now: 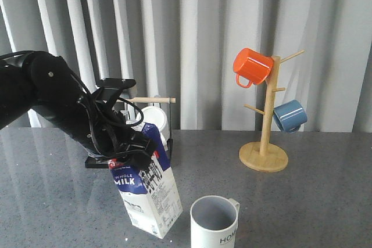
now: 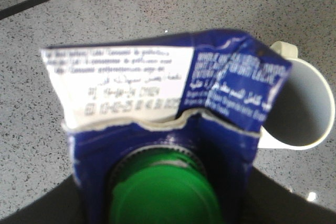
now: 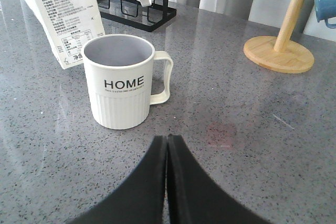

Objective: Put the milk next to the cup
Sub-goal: 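Lift the milk carton and carry it toward the white mug, then lower the carton beside the mug and open the left gripper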

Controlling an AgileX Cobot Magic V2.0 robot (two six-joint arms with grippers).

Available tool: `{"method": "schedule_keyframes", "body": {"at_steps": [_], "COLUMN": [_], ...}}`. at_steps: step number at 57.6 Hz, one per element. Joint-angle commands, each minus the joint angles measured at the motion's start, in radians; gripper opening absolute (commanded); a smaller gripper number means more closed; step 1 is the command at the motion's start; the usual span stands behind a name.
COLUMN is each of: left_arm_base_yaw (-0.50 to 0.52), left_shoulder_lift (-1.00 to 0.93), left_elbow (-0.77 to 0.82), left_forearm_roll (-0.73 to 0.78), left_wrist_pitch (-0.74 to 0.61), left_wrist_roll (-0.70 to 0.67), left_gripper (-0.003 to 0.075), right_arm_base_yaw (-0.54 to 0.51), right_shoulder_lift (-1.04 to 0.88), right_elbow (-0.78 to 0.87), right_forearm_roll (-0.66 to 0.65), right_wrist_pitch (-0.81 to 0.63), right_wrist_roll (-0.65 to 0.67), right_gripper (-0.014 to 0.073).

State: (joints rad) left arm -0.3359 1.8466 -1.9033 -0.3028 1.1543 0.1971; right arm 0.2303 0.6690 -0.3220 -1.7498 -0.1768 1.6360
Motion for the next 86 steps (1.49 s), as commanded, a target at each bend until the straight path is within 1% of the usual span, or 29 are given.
{"method": "schedule_keyframes", "body": {"at_steps": [1,13,36,45,57,67,74,78,86], "left_arm_base_yaw": [-0.005,-0.005,-0.005,-0.005,-0.005,-0.005,-0.005,-0.005,-0.005], "left_shoulder_lift": [-0.053,-0.053,-0.053,-0.045,0.010,0.014,0.014,0.014,0.013], "left_elbow": [-0.028,-0.028,-0.028,-0.028,-0.028,-0.028,-0.028,-0.028,-0.028], "left_forearm_roll": [-0.026,-0.051,-0.051,-0.051,-0.051,-0.054,-0.053,-0.055,-0.082], "left_wrist_pitch": [-0.033,-0.037,-0.034,-0.019,0.043,0.025,0.030,0.030,0.030], "left_wrist_roll": [-0.008,-0.008,-0.008,-0.008,-0.009,-0.009,-0.008,-0.008,-0.008], "left_gripper": [-0.0003,0.0000,0.0014,0.0021,0.0024,0.0036,0.0078,0.0121,0.0251], "right_arm_base_yaw": [-0.003,-0.003,-0.003,-0.003,-0.003,-0.003,-0.003,-0.003,-0.003], "right_shoulder_lift": [-0.002,-0.002,-0.002,-0.002,-0.002,-0.002,-0.002,-0.002,-0.002], "right_elbow": [-0.025,-0.025,-0.025,-0.025,-0.025,-0.025,-0.025,-0.025,-0.025], "right_forearm_roll": [-0.006,-0.006,-0.006,-0.006,-0.005,-0.005,-0.005,-0.005,-0.005], "right_wrist_pitch": [0.012,0.012,0.011,0.011,0.011,0.011,0.011,0.011,0.011], "right_wrist_roll": [-0.002,-0.002,-0.002,0.002,0.002,0.002,0.002,0.002,0.002], "right_gripper": [-0.0010,-0.0010,-0.0010,-0.0010,-0.0010,-0.0010,-0.0010,-0.0010,-0.0010]}}
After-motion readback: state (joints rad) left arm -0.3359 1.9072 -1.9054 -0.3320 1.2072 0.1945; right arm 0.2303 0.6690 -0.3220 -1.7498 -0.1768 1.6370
